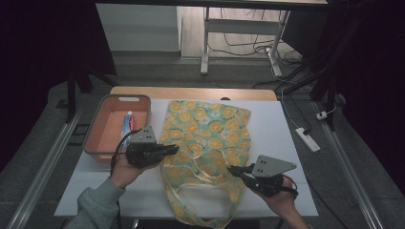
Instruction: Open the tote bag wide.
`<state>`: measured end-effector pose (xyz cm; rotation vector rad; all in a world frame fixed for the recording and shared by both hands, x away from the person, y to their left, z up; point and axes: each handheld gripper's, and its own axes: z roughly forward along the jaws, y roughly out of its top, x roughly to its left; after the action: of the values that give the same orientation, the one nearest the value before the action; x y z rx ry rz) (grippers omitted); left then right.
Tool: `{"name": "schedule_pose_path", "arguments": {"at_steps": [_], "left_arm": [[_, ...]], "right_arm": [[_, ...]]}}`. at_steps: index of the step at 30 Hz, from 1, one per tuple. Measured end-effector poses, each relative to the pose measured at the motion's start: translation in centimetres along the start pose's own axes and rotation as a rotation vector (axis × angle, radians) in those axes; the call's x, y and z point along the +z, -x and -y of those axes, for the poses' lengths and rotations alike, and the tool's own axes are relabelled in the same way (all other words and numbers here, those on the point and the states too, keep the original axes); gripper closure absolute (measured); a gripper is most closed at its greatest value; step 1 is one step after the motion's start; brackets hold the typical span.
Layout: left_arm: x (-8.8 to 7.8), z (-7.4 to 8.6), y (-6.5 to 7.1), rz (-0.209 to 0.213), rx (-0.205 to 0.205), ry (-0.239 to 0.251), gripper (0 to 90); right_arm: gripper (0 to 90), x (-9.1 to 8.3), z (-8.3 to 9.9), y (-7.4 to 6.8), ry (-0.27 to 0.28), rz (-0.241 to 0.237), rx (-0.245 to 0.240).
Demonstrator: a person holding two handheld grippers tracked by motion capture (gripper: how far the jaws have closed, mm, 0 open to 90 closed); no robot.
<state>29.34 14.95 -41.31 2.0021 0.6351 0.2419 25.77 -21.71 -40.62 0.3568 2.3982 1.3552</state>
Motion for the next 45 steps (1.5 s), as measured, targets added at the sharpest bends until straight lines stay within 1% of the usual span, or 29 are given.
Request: {"name": "schedule_pose_path", "arguments": {"at_steps": [2, 5, 6, 8, 9, 11, 14, 17, 18, 19, 21, 22, 24, 27, 28, 29, 31, 32, 33, 34, 35, 36, 37, 38, 39, 40, 41, 42, 45], "left_arm": [[-0.2, -0.3, -0.1, -0.005, 0.004, 0.008, 88.1], [-0.6, -0.9, -0.5, -0.009, -0.001, 0.039, 88.1], [-0.6, -1.1, -0.7, -0.017, -0.002, 0.043, 88.1], [-0.5, -1.3, -1.2, -0.034, -0.02, 0.057, 88.0], [-0.5, -1.3, -1.2, -0.034, -0.02, 0.057, 88.0], [-0.1, -1.3, -1.8, -0.063, -0.032, 0.05, 88.0], [0.3, -1.2, -2.3, -0.093, -0.038, 0.028, 87.9], [1.1, -1.0, -2.7, -0.125, -0.043, 0.004, 87.9], [1.1, -1.0, -2.7, -0.125, -0.043, 0.004, 87.9], [1.7, -0.9, -3.1, -0.142, -0.053, -0.014, 87.9], [2.1, -0.8, -3.3, -0.146, -0.061, -0.025, 87.7], [2.8, -0.6, -3.6, -0.158, -0.07, -0.044, 87.7], [3.2, -0.5, -3.8, -0.16, -0.073, -0.054, 87.7], [4.2, -0.3, -3.9, -0.184, -0.069, -0.094, 87.4], [4.6, -0.3, -4.0, -0.192, -0.068, -0.105, 87.4], [5.0, -0.2, -4.0, -0.196, -0.07, -0.117, 87.4], [5.7, 0.0, -4.1, -0.202, -0.068, -0.14, 87.3], [5.9, 0.0, -4.1, -0.206, -0.066, -0.151, 87.3], [6.0, 0.1, -4.2, -0.207, -0.065, -0.157, 87.3], [6.1, 0.2, -4.2, -0.202, -0.069, -0.159, 87.3], [6.1, 0.3, -4.3, -0.195, -0.075, -0.159, 87.3], [6.1, 0.3, -4.3, -0.186, -0.081, -0.158, 87.4], [6.2, 0.4, -4.4, -0.179, -0.087, -0.155, 87.4], [6.1, 0.4, -4.4, -0.175, -0.089, -0.154, 87.4], [6.1, 0.4, -4.3, -0.176, -0.088, -0.154, 87.4], [6.1, 0.3, -4.2, -0.177, -0.085, -0.151, 87.4], [6.1, 0.3, -4.2, -0.177, -0.085, -0.151, 87.4], [6.0, 0.3, -4.2, -0.176, -0.085, -0.15, 87.4], [6.0, 0.2, -4.1, -0.177, -0.081, -0.147, 87.4]], "right_arm": [[88.8, -0.8, -1.4, 0.5, 0.052, 0.0, 0.006], [88.8, -1.6, -3.1, 1.2, 0.121, 0.008, -0.001], [88.8, -1.6, -3.1, 1.2, 0.121, 0.008, -0.001], [88.8, -1.9, -4.1, 2.1, 0.159, 0.031, 0.004], [88.8, -1.9, -4.1, 2.1, 0.159, 0.031, 0.004], [88.8, -1.6, -4.1, 3.5, 0.171, 0.067, 0.05], [88.7, -0.4, -3.3, 5.1, 0.134, 0.105, 0.085], [88.7, 1.5, -1.8, 6.9, 0.094, 0.113, 0.143], [88.7, 2.2, -1.3, 7.6, 0.079, 0.118, 0.164], [88.7, 2.9, -0.6, 8.2, 0.063, 0.122, 0.188], [88.7, 4.1, 0.6, 9.4, 0.024, 0.131, 0.223], [88.6, 4.6, 1.2, 9.9, 0.004, 0.136, 0.242], [88.6, 5.5, 2.4, 10.8, -0.036, 0.146, 0.283], [88.6, 6.1, 4.0, 11.6, -0.094, 0.169, 0.327], [88.6, 6.2, 4.4, 11.8, -0.112, 0.165, 0.34], [88.6, 6.2, 4.4, 11.8, -0.112, 0.165, 0.34], [88.5, 6.6, 5.4, 12.0, -0.149, 0.171, 0.35], [88.5, 6.6, 5.4, 12.0, -0.149, 0.171, 0.35], [88.5, 6.9, 5.9, 12.1, -0.187, 0.179, 0.363], [88.5, 7.0, 6.3, 12.2, -0.201, 0.18, 0.378], [88.5, 7.0, 6.3, 12.2, -0.201, 0.18, 0.378], [88.3, 7.3, 6.8, 12.3, -0.239, 0.167, 0.4], [87.7, 7.5, 7.0, 12.3, -0.258, 0.157, 0.401], [87.7, 7.5, 7.0, 12.3, -0.258, 0.157, 0.401], [80.5, 7.6, 6.8, 12.0, -0.272, 0.15, 0.376], [73.4, 7.4, 6.4, 11.8, -0.264, 0.159, 0.361], [73.4, 7.4, 6.4, 11.8, -0.264, 0.159, 0.361], [59.7, 6.7, 5.0, 11.1, -0.213, 0.171, 0.329], [44.7, 5.5, 2.1, 9.6, -0.134, 0.154, 0.267]]}}
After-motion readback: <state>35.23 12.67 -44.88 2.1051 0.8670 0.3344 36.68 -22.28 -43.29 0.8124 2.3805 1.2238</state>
